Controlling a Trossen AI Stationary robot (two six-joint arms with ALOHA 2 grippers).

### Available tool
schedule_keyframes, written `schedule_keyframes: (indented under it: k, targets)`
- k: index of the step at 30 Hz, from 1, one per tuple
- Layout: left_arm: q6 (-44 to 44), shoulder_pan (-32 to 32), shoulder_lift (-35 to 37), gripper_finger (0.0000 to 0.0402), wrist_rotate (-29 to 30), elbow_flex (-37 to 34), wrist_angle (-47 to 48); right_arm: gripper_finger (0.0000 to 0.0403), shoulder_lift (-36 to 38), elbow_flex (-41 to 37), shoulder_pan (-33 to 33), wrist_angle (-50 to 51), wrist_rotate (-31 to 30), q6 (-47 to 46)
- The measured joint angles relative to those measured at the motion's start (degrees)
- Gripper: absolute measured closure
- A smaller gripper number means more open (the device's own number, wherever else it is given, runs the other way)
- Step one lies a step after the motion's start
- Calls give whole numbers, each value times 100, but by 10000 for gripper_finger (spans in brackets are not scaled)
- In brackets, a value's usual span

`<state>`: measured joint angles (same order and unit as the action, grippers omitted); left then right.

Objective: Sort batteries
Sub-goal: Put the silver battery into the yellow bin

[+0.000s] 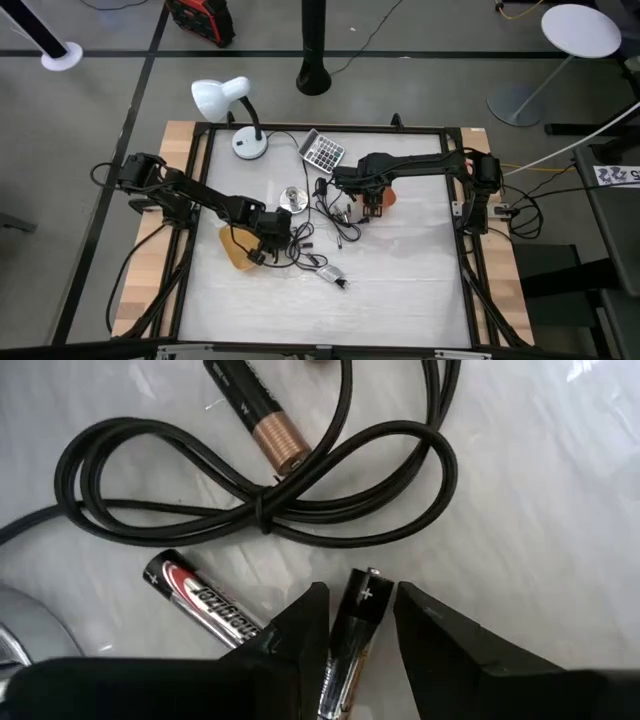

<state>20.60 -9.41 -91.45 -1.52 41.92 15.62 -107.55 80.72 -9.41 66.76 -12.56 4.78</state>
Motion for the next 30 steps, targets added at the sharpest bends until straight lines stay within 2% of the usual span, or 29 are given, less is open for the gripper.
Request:
schedule_keyframes:
  k: [5, 13, 21, 25, 30]
  targets:
    - [64, 0, -3, 298, 4, 1, 4, 253, 2, 200, 2, 129, 4, 0]
    - [47, -2, -3, 363, 7, 1, 17, 253, 2, 653, 7, 209, 7, 0]
    - [-197, -2, 109, 353, 58, -21, 45, 253, 2, 1018, 7, 234, 41, 0]
    - [-486, 9, 278, 345, 106, 7, 62, 253, 2, 1136, 7, 199, 367, -2]
    - [-731, 7, 485, 358, 66, 123, 66, 253, 2, 1148, 7, -61, 1155, -4]
